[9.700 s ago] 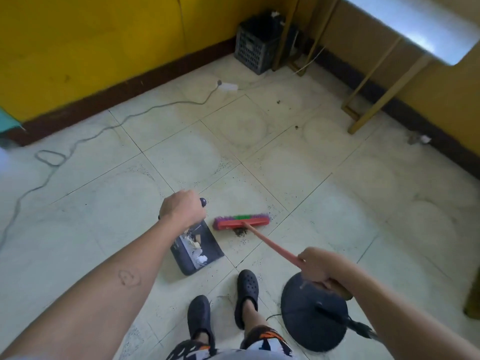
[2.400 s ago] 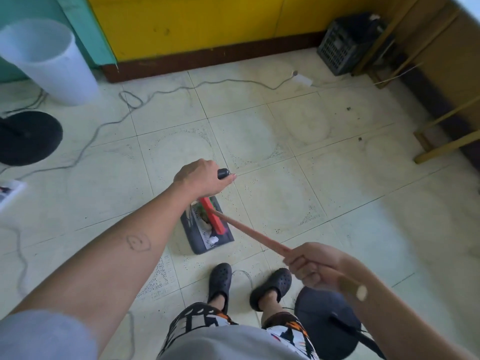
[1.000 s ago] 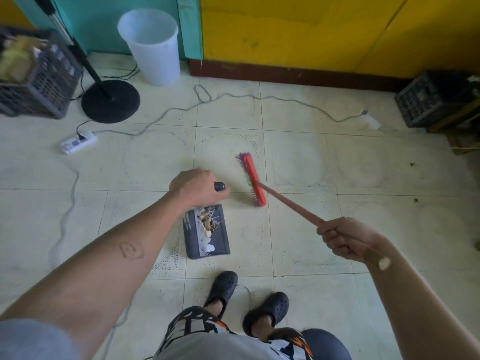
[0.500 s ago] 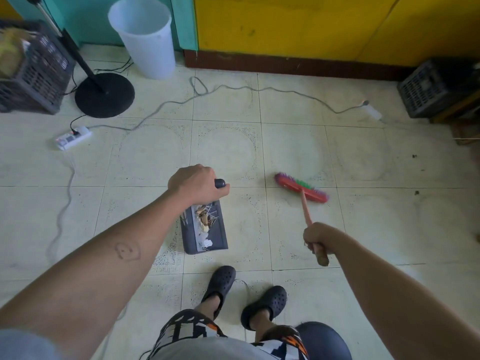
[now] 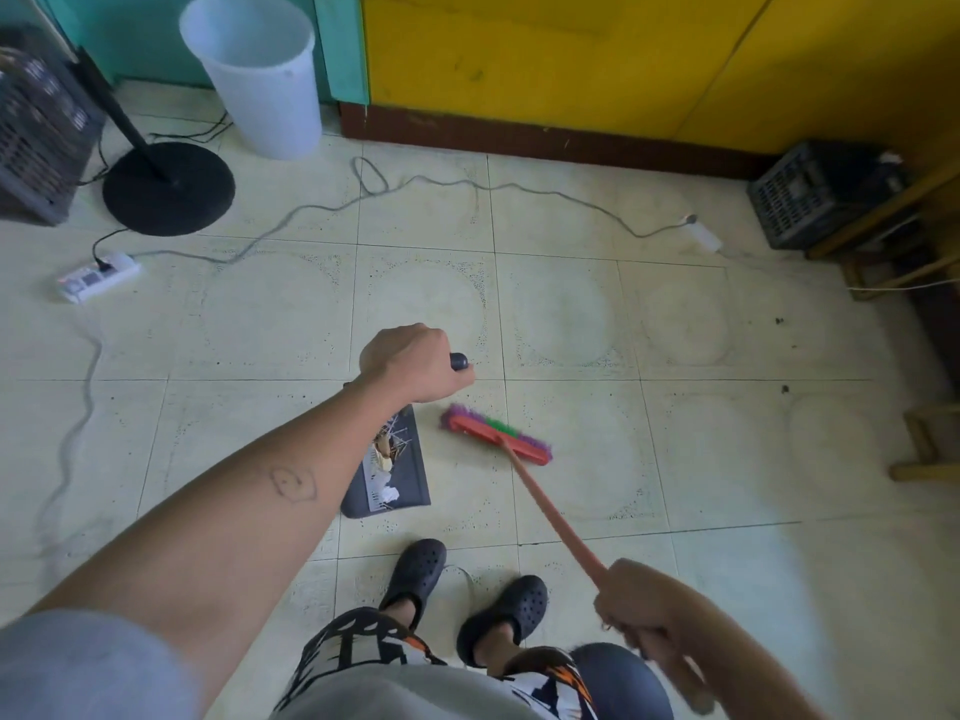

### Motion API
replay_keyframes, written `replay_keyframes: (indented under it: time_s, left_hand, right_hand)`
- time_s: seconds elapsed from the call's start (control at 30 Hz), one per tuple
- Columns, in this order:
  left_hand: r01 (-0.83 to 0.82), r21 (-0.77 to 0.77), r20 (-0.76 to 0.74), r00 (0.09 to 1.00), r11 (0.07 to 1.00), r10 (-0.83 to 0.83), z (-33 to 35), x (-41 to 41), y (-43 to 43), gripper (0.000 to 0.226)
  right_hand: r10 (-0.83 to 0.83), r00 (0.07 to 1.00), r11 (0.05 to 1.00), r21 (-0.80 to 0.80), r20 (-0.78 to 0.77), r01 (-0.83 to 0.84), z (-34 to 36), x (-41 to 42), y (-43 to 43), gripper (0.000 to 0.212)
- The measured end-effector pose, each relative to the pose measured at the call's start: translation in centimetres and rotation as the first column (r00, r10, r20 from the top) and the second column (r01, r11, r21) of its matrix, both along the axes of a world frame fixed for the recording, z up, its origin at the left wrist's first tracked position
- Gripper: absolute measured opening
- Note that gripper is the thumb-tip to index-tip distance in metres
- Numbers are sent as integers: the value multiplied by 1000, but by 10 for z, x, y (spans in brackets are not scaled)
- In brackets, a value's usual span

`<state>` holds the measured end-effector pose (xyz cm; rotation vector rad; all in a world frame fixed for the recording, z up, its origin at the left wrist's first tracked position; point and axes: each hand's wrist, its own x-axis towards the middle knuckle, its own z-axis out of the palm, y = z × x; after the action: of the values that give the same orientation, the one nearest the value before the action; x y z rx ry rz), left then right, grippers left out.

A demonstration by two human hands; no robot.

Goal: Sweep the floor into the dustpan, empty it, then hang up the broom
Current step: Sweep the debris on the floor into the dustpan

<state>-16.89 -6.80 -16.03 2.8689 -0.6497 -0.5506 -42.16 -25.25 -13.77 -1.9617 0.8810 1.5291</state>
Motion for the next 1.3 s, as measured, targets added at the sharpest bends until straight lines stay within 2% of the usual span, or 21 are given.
replay_keyframes:
  time_s: [0.07, 0.13, 0.27, 0.37, 0.43, 0.53, 0.6, 0.67, 0.77, 0.93, 1.03, 1.17, 1.3]
  left_hand:
    - [7, -6, -5, 1000, 1000, -7, 0, -1, -3, 46]
    - [6, -13, -5, 1000, 1000, -6, -1, -2, -1, 47]
    - [-7, -23, 12, 1000, 1000, 7, 0, -5, 12, 52]
    - [-10, -7, 16, 1000, 1000, 10, 2, -5, 25, 52]
    - [-7, -1, 4, 1000, 1000, 7, 0, -4, 36, 52]
    - [-14, 7, -19, 1000, 1000, 14, 0, -5, 47, 53]
    - [-20, 31, -36, 999, 999, 21, 3, -9, 49, 51]
    - [-24, 55, -38, 999, 998, 26, 3, -17, 45, 51]
    - [5, 70, -41, 999, 998, -2, 5, -29, 34, 59]
    - [21, 101, -63, 998, 995, -15, 14, -48, 8, 50]
    - [48, 116, -75, 996, 992, -39, 17, -61, -7, 50]
    - [60, 157, -62, 997, 986, -51, 23, -77, -22, 49]
    - [83, 177, -57, 996, 981, -74, 22, -93, -29, 53]
  right_hand:
    - [-131, 990, 991, -16, 52, 132, 22, 9, -17, 18]
    - [-167, 983, 986, -14, 72, 168, 40, 18, -28, 13]
    - [-95, 990, 994, -41, 103, 100, 48, 43, -28, 11]
    - [-99, 978, 994, -33, 182, 107, 26, 64, -20, 8]
    - [-153, 957, 986, -30, 245, 165, 0, 73, -12, 16]
    - [-228, 952, 969, -48, 204, 242, -36, 73, 3, 22]
    - [-153, 983, 982, -97, 100, 162, -53, 61, 6, 24]
    - [-11, 1000, 988, -152, 17, 14, -57, 43, 1, 29]
    - [150, 988, 971, -184, -32, -153, -49, 14, -16, 31]
    - [208, 961, 946, -213, -181, -245, -14, -28, -72, 40]
    - [230, 958, 940, -216, -173, -264, 6, -59, -97, 40]
    - [78, 996, 975, -204, -41, -85, 16, -92, -135, 38]
    - [-84, 993, 980, -171, 80, 97, 32, -98, -165, 41]
